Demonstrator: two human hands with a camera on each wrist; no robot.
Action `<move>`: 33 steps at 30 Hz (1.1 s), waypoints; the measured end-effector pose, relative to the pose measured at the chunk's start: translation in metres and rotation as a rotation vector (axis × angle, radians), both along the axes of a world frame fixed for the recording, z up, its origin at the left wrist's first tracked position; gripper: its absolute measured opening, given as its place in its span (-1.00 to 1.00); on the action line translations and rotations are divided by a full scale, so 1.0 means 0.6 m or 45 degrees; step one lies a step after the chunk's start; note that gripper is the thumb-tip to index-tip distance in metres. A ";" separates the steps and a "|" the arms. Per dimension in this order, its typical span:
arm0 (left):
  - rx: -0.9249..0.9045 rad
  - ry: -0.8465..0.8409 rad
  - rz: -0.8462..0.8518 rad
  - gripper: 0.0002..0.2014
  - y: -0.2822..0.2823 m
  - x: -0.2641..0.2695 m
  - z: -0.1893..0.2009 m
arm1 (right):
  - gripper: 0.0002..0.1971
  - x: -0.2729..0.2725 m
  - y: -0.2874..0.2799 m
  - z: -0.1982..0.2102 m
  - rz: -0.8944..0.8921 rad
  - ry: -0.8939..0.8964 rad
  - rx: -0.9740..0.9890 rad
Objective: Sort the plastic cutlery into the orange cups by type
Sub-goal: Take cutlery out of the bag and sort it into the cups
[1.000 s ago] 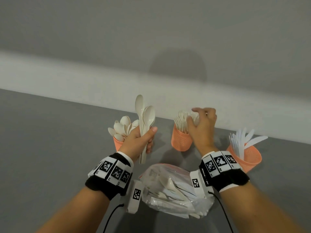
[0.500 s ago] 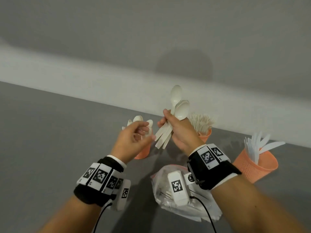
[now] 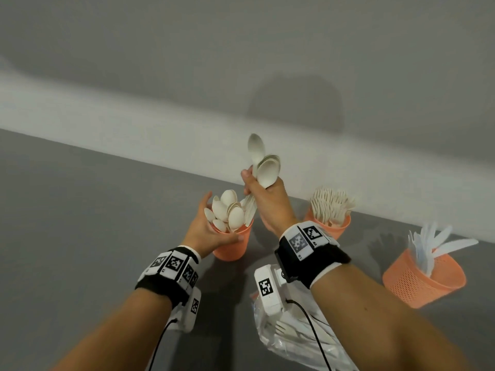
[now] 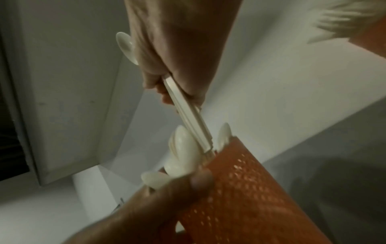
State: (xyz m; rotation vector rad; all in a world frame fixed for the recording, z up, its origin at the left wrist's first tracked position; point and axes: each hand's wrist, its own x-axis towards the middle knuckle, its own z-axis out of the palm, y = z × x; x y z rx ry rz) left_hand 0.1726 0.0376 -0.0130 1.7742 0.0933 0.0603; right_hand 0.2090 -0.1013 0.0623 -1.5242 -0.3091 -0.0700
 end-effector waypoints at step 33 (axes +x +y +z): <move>-0.008 -0.103 -0.043 0.05 -0.020 -0.001 0.005 | -0.57 -0.012 -0.055 -0.022 0.127 0.039 -0.627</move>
